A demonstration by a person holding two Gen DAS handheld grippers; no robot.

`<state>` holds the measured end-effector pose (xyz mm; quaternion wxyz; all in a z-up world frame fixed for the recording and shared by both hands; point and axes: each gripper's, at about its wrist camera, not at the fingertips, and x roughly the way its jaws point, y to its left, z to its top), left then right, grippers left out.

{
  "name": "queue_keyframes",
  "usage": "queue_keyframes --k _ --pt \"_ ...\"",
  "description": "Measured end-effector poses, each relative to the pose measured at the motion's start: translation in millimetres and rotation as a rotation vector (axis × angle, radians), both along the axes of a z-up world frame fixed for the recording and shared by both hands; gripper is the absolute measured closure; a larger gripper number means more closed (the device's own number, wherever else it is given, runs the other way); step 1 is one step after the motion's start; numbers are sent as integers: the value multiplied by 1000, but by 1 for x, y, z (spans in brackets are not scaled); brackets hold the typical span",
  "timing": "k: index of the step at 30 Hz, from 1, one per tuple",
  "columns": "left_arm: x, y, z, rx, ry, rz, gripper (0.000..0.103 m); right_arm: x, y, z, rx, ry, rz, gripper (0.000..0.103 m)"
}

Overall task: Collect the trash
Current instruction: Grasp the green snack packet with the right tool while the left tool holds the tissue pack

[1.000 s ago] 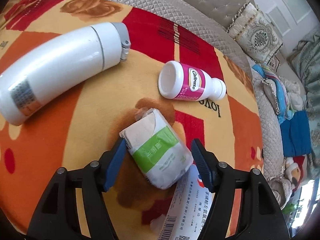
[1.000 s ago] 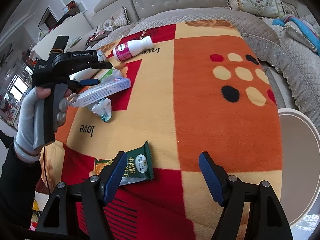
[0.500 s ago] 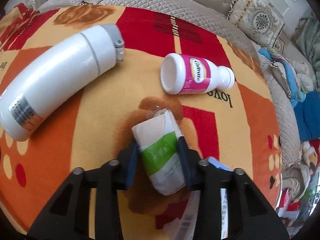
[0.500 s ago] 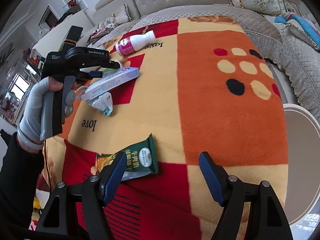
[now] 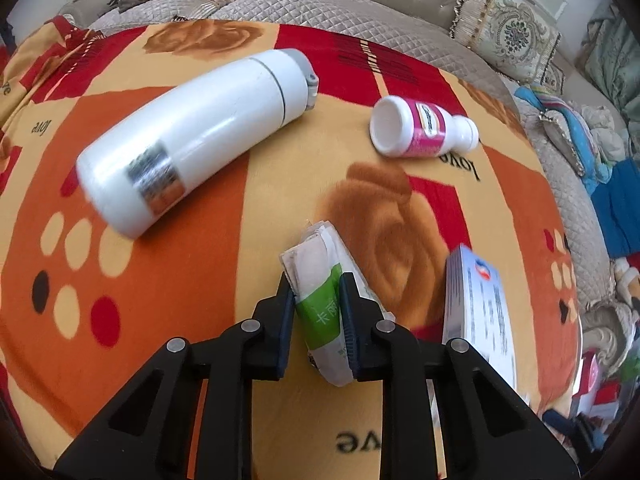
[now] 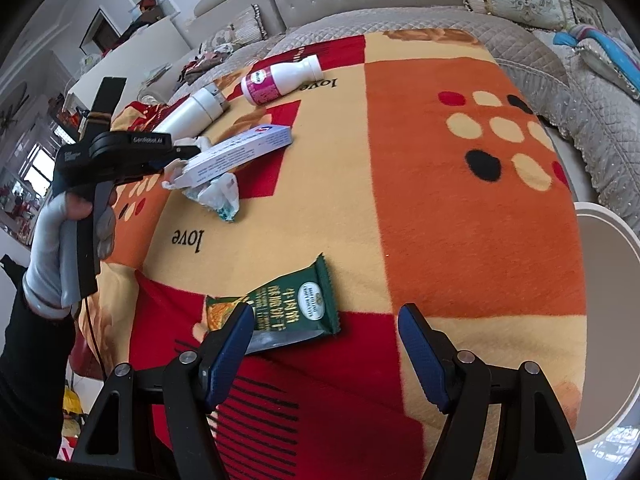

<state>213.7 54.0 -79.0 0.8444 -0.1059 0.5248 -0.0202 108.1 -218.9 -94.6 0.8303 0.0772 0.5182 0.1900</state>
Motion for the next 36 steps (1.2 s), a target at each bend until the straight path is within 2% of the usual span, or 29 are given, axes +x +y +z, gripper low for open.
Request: queue_keyframes --k 17,23,26,30,34,36 --pt "-91 17 1 -53 28 -124 85 -12 4 -6 -41 25 35 31" --pt "-119 1 3 -74 49 -209 85 -6 1 -7 -17 39 32 31" --pt "-128 -8 5 -87 56 -248 85 1 6 -7 -34 12 36 31" --pt "-132 -17 5 -91 50 -265 85 18 21 -7 -116 -48 45 45" --pt "-131 -23 2 -91 48 -250 84 36 32 -3 -129 -106 34 45" --pt "-131 -24 1 -103 49 -248 84 39 29 0 -136 -95 6 45"
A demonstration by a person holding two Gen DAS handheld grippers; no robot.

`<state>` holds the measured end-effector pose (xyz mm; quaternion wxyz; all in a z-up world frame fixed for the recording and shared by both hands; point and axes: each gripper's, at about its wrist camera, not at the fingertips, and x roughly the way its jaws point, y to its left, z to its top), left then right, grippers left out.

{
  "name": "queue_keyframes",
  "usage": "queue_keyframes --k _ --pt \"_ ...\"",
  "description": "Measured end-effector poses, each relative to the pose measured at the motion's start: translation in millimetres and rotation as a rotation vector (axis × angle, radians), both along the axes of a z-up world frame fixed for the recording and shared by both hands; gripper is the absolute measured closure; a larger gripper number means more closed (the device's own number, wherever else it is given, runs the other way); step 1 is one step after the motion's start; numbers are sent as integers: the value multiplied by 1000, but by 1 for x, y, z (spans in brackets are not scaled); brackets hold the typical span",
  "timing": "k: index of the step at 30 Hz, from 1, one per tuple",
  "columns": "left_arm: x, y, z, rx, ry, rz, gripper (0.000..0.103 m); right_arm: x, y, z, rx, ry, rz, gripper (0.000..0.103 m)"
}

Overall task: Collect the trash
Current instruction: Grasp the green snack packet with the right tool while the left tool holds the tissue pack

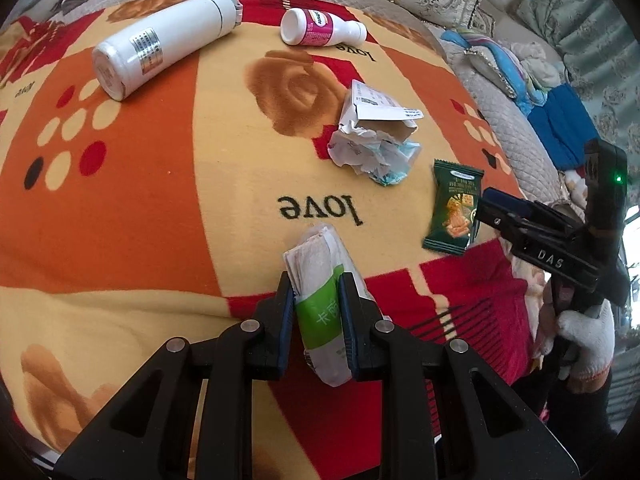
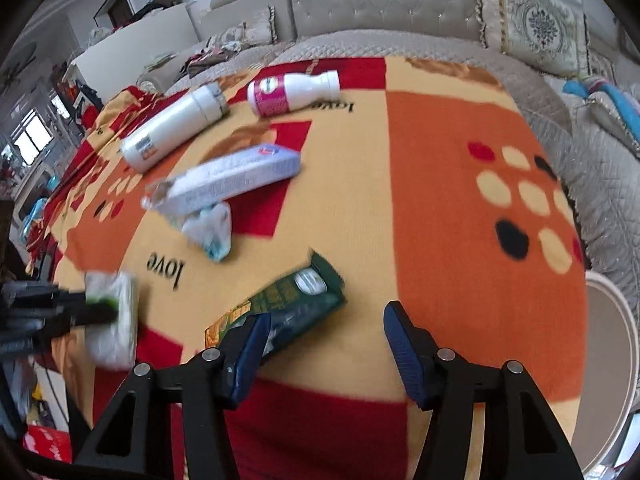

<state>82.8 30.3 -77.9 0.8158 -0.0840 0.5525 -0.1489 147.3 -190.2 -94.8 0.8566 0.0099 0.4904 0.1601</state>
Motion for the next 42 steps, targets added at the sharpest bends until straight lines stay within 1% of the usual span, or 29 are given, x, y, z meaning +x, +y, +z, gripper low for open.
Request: queue_keyframes --k 2,4,6,8,9,10,13,15,20,22,25,27,29,31,33,37,39,40,41,42 --pt "0 -1 0 -11 -1 -8 82 -2 -9 3 29 24 -26 44" --pt "1 -3 -2 -4 0 -11 82 -9 -19 7 22 32 -52 36" --pt "2 -4 -4 -16 5 -12 80 -14 -26 11 14 29 -75 36" --pt "2 -6 -5 -23 6 -15 79 -17 -32 15 66 40 -93 36" --pt "1 -7 -5 -22 6 -17 78 -18 -32 16 102 44 -97 34" --pt "1 -9 -6 -20 7 -21 77 -19 -30 17 131 49 -96 29" --pt "-3 -12 -6 -14 4 -28 75 -18 -9 11 154 74 -75 28" --pt "-6 -13 -7 -10 1 -30 71 -16 7 4 135 75 -73 28" --pt "-10 -11 -8 -14 0 -25 69 -3 38 -9 50 50 -64 28" --pt "-12 -11 -7 -12 -2 -28 69 -4 46 -11 -15 13 -30 28" --pt "-13 -13 -8 -7 -1 -40 68 -10 45 -12 -52 15 64 28" --pt "-14 -15 -9 -18 3 -46 60 -12 38 -12 -79 35 93 28" --pt "-14 -17 -10 -23 2 -47 57 -12 24 -9 -77 39 60 28" --pt "-14 -20 -10 -16 -4 -45 57 -10 11 -6 -24 48 13 28" --pt "-14 -21 -11 -17 -4 -31 57 -8 11 -7 22 65 3 28" --pt "-15 -22 -11 -8 -10 -13 57 -5 26 -9 14 40 9 28" --pt "-15 -24 -11 1 -21 -10 57 -3 34 -11 -21 19 11 28" --pt "-16 -25 -11 12 -31 -15 57 -4 36 -11 -44 5 12 35" --pt "-17 -26 -11 18 -39 -18 63 -5 38 -10 -70 -8 18 41" --pt "-18 -27 -10 27 -50 -18 73 -6 37 -10 -83 -14 23 54"
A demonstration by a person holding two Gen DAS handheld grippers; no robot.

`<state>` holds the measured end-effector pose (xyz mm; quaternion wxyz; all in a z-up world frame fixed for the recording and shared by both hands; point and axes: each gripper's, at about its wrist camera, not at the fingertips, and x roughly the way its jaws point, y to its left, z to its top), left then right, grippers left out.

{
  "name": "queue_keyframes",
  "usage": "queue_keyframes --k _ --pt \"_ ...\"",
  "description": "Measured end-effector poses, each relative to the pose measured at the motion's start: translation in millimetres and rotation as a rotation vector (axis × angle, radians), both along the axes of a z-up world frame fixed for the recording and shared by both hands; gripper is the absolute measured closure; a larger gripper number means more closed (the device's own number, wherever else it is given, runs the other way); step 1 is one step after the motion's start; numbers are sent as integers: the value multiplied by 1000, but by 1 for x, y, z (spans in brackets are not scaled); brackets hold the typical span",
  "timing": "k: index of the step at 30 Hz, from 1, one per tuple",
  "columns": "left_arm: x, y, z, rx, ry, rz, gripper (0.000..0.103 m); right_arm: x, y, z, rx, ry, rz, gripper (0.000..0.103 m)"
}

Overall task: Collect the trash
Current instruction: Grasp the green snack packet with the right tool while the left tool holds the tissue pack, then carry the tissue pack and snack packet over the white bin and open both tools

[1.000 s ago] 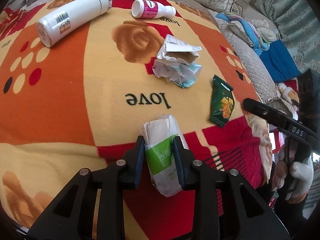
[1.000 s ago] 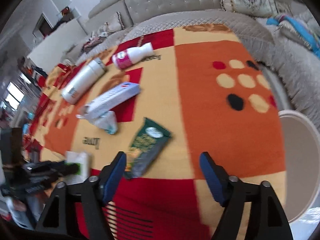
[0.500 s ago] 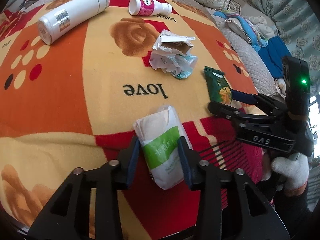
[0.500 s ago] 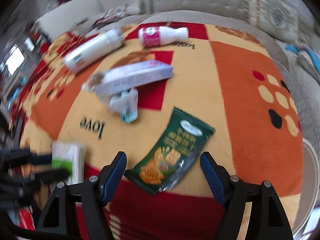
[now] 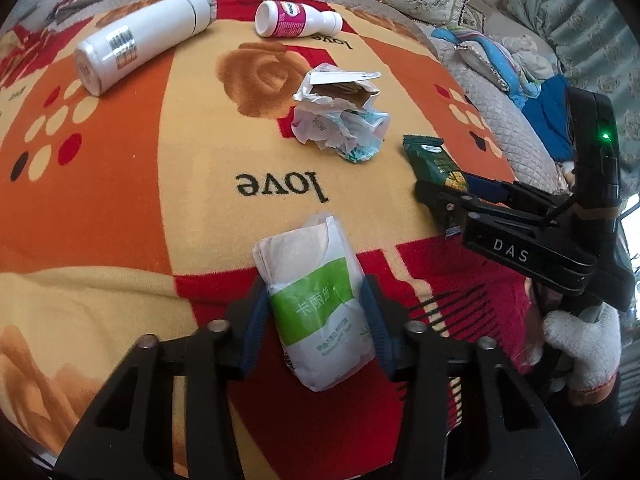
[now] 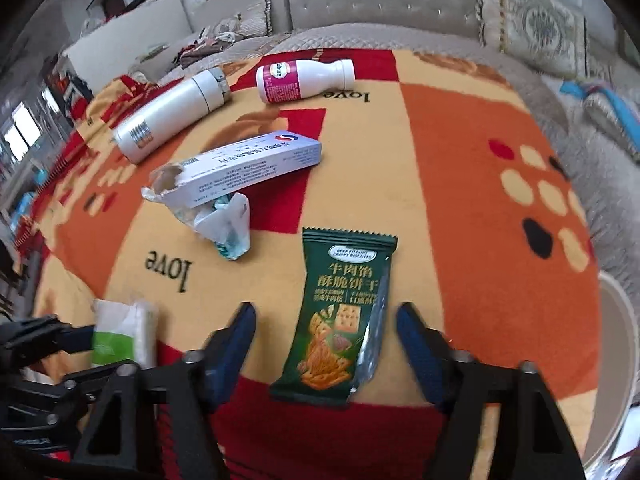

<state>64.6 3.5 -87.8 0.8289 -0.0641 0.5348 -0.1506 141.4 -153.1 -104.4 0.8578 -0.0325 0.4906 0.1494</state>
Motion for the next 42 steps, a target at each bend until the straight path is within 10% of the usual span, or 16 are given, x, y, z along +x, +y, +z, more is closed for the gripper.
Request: queue_keyframes --k 3,15,42 --pt "-1 1 4 -10 -15 0 85 -5 -11 5 37 0 4 67" --pt "-2 -34 35 -86 -63 -56 89 -45 -63 43 129 -93 -36 68" --pt "25 -248 54 -60 -116 -318 89 -91 -259 40 151 -113 -384 68"
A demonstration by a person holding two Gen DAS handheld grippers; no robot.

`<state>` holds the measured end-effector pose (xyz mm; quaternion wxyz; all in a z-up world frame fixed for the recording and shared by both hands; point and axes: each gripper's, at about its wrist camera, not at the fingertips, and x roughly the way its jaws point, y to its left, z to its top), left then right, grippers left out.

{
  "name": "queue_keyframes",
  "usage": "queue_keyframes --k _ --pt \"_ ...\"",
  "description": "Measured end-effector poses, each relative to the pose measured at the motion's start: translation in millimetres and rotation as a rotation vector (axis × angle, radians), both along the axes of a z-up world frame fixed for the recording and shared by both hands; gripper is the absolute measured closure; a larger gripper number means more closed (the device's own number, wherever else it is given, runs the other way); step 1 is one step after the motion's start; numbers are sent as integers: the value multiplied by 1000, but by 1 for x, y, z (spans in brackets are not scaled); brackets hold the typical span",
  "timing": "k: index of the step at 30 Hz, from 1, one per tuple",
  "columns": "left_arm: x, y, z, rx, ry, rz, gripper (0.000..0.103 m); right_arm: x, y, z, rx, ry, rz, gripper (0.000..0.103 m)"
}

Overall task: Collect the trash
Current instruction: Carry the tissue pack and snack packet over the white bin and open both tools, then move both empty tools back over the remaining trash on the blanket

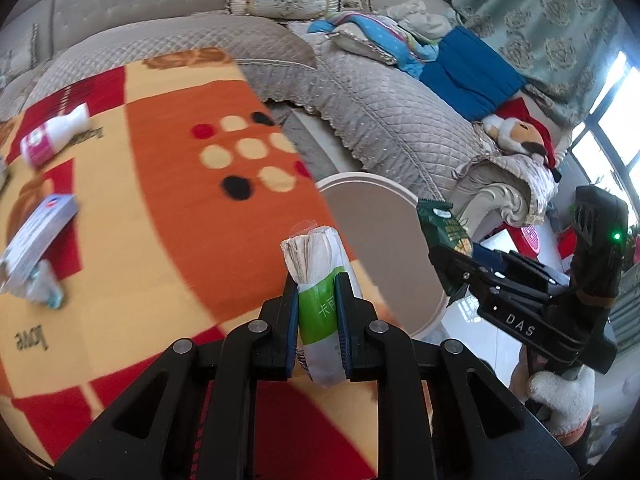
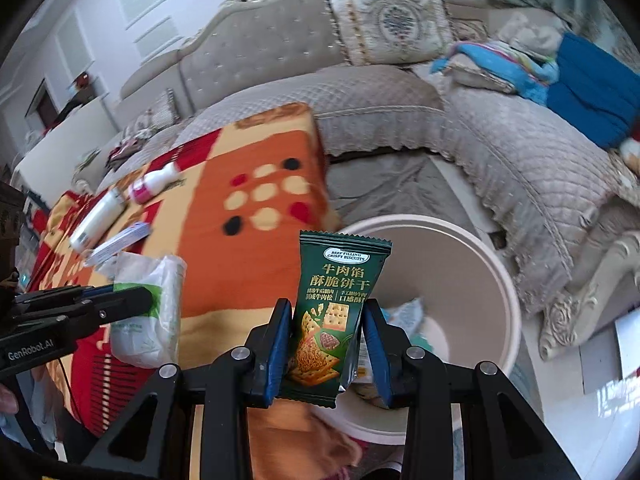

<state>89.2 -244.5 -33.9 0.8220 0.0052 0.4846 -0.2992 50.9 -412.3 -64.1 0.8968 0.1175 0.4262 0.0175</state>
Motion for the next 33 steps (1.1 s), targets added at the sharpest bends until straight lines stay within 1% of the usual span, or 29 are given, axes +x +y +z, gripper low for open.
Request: queue_keyframes --k 8,10,18,21,23,25,26,27,28,29,30,33 --pt "6 -45 -11 31 -7 -41 89 -3 -30 -19 22 39 -52 68" --pt "9 -52 -14 30 2 -43 89 -4 -36 -24 15 48 -64 68" --pt "23 -71 -26 2 26 -32 89 -1 -55 -40 39 77 -110 68" --pt "27 -77 -30 -25 47 -34 88 -1 -59 -43 33 83 -132 57" --pt "28 -79 -33 -34 59 -38 87 -1 -61 -47 35 96 -138 56" --pt "29 -80 -35 -33 62 -35 84 -1 -64 -48 39 102 -146 56" --pt "29 -81 -36 -33 61 -34 80 -2 -65 -50 40 107 -150 56" --pt "29 -81 -36 -37 63 -35 71 -2 -66 -51 43 110 -151 56" --pt "30 -81 -36 -44 68 -36 65 -3 -67 -52 47 111 -151 56" --pt "30 -80 -36 -52 74 -37 53 -3 -67 -53 50 112 -150 56" --pt "30 -79 -36 -59 78 -38 49 -3 -67 -53 52 113 -149 56" --pt "28 -78 -33 -58 71 -41 49 -3 -65 -53 54 115 -145 56"
